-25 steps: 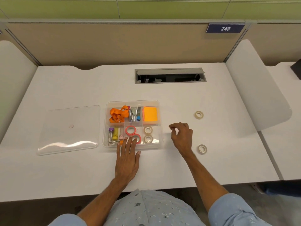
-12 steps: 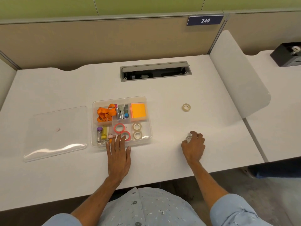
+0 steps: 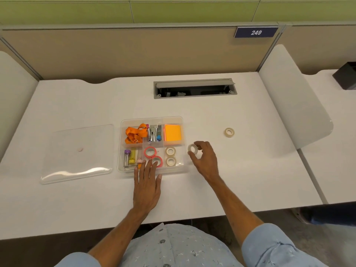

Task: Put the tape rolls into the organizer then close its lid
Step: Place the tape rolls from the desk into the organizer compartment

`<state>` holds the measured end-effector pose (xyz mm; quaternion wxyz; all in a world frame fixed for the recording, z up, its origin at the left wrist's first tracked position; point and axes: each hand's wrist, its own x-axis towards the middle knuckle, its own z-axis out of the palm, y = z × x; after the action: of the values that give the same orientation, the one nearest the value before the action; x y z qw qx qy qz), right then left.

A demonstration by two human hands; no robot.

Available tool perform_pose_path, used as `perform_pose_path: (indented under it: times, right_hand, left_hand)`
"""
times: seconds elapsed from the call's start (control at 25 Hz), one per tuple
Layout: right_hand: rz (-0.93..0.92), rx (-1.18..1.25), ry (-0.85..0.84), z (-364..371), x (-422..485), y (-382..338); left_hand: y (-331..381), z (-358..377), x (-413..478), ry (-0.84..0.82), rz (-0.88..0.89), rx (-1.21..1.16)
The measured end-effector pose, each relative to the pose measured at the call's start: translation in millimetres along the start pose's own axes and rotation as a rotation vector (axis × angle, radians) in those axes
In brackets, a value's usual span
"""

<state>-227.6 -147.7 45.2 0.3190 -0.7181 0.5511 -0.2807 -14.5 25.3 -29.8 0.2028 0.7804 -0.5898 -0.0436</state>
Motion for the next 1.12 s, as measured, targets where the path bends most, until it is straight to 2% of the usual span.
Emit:
perform_pose_path:
  times: [0.28, 0.44, 0.56, 0.8, 1.12]
  right_hand:
    - [-0.239, -0.233, -0.104, 30, 0, -19]
    - [-0.276, -0.286, -0.142, 34, -1, -15]
    - [-0.270, -0.256, -0.101, 30, 0, -10]
    - [-0.154, -0.272, 0.069, 0, 25, 22]
    - [0.258, -0.371, 0.188, -49, 75, 85]
  left_hand:
    - [-3, 0, -1, -0.020, 0.007, 0.011]
    - [-5, 2, 0, -0.031, 0.013, 0.023]
    - [-6, 3, 0, -0.034, 0.014, 0.033]
    - [-1, 1, 0, -0.006, 0.021, 0.027]
    - [4, -1, 1, 0.000, -0.003, 0.036]
